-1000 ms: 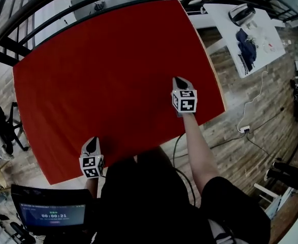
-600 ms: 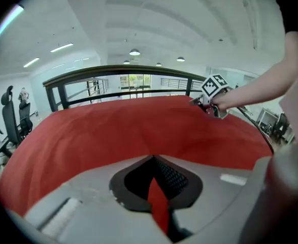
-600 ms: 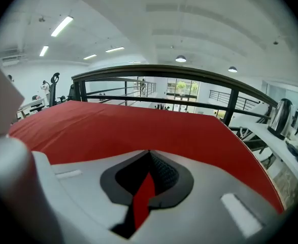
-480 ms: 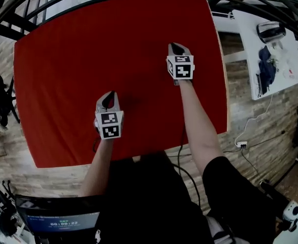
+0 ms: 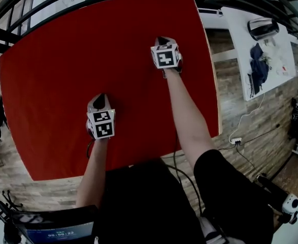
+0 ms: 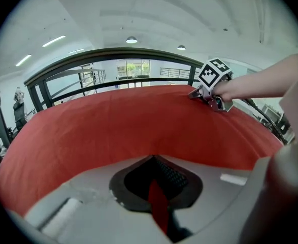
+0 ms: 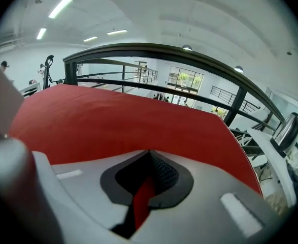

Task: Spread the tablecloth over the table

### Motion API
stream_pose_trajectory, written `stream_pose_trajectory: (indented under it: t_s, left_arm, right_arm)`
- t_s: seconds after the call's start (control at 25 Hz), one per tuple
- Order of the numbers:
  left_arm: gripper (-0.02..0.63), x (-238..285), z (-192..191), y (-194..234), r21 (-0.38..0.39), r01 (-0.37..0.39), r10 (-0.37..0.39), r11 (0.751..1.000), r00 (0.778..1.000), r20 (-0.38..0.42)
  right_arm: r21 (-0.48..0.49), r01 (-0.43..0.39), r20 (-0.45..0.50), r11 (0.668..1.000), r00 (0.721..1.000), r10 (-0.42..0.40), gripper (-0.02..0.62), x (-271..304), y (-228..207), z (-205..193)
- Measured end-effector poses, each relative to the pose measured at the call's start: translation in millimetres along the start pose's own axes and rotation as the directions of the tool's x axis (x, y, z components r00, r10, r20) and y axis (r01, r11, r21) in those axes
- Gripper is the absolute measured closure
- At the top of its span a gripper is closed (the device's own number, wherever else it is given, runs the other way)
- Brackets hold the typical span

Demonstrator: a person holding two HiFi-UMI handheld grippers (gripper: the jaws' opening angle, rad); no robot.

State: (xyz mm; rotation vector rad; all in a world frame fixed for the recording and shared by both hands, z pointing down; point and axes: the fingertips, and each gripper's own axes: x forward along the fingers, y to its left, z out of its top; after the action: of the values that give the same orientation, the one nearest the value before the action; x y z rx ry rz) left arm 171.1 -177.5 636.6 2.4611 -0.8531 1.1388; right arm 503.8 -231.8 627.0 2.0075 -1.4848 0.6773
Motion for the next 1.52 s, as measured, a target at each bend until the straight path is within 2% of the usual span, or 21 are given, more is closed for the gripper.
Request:
stream_pose_trajectory:
  t_s: [0.12, 0.28, 0.36, 0.56, 0.72, 0.8, 0.84, 0.92, 1.0, 1.12, 1.2, 1.28, 1.36, 1.52]
  left_arm:
    - [0.6, 10.3, 10.8, 0.2, -0.019, -0.002, 0.002, 1.0, 1.0, 0.012]
    - [0.6, 14.1, 9.8, -9.1, -0.029, 0.013, -0.013, 1.0, 1.0, -0.008]
    - [0.6, 17.8, 10.5, -2.9, -0.046, 0.022, -0.022, 0.999, 1.0, -0.012]
    - [0.6, 25.1, 29.2, 16.3, -0.059, 0.025, -0.022, 0.998, 0.999, 0.042]
    - [0.598, 37.7, 35.1, 3.9, -0.077, 0.021, -0.017, 0.997, 0.999, 0.05]
    - [0.598, 31.0, 44.7, 0.7, -0.069, 0.028, -0.022, 0.997, 0.995, 0.093]
    - [0.598, 19.5, 47.8, 6.5, -0.064, 0.02, -0.013, 0.998, 0.993, 0.121]
    - [0.598, -15.5, 42.7, 39.2, -0.063, -0.026, 0.036, 0.998, 0.986, 0.166]
    - [0.6, -54.4, 19.9, 101.6, -0.1, -0.094, 0.111, 0.991, 0.978, 0.178]
    - [0.598, -99.8, -20.5, 230.9, -0.174, -0.225, 0.252, 0.959, 0.955, 0.153]
    - [0.598, -121.5, -37.7, 317.4, -0.197, -0.32, 0.348, 0.927, 0.93, 0.123]
    - [0.6, -135.7, -55.8, 385.3, -0.22, -0.392, 0.415, 0.893, 0.907, 0.069]
    - [0.6, -135.9, -81.7, 429.3, -0.237, -0.421, 0.435, 0.876, 0.9, 0.01]
    - [0.6, -121.7, -117.2, 463.3, -0.248, -0.412, 0.411, 0.877, 0.91, -0.056]
  right_arm:
    - [0.0, -0.019, 0.002, 1.0, 1.0, 0.019, 0.586, 12.2, -7.1, 10.1]
    - [0.034, -0.052, -0.078, 0.998, 0.995, 0.055, 0.586, 23.0, -16.4, -7.1]
    - [0.031, -0.064, -0.073, 0.997, 0.995, 0.066, 0.586, 26.2, -15.4, 0.5]
    - [-0.004, -0.092, -0.001, 0.996, 0.996, 0.092, 0.586, 42.2, -2.9, 34.0]
    - [-0.005, -0.055, -0.081, 0.998, 0.995, 0.054, 0.586, 53.1, -27.6, 8.4]
    - [0.002, -0.048, -0.057, 0.999, 0.997, 0.048, 0.586, 43.5, -37.3, 6.5]
    - [0.004, -0.047, -0.016, 0.999, 0.999, 0.048, 0.586, 31.0, -36.2, 10.9]
    - [0.016, -0.068, 0.093, 0.998, 0.993, 0.066, 0.586, -2.1, -18.6, 20.6]
    - [0.029, -0.069, 0.136, 0.997, 0.989, 0.064, 0.584, -36.5, 4.3, 9.4]
    - [0.053, -0.017, 0.122, 0.998, 0.992, 0.011, 0.585, -81.7, 22.6, -22.3]
    - [0.095, 0.004, 0.095, 0.996, 0.995, -0.013, 0.586, -101.7, 31.0, -46.4]
    - [0.109, 0.011, 0.053, 0.994, 0.998, -0.017, 0.584, -111.2, 45.2, -73.5]
    - [0.095, 0.032, 0.008, 0.995, 0.999, -0.033, 0.584, -112.7, 57.4, -95.1]
    - [0.073, 0.101, -0.03, 0.992, 0.995, -0.099, 0.586, -103.6, 65.7, -102.3]
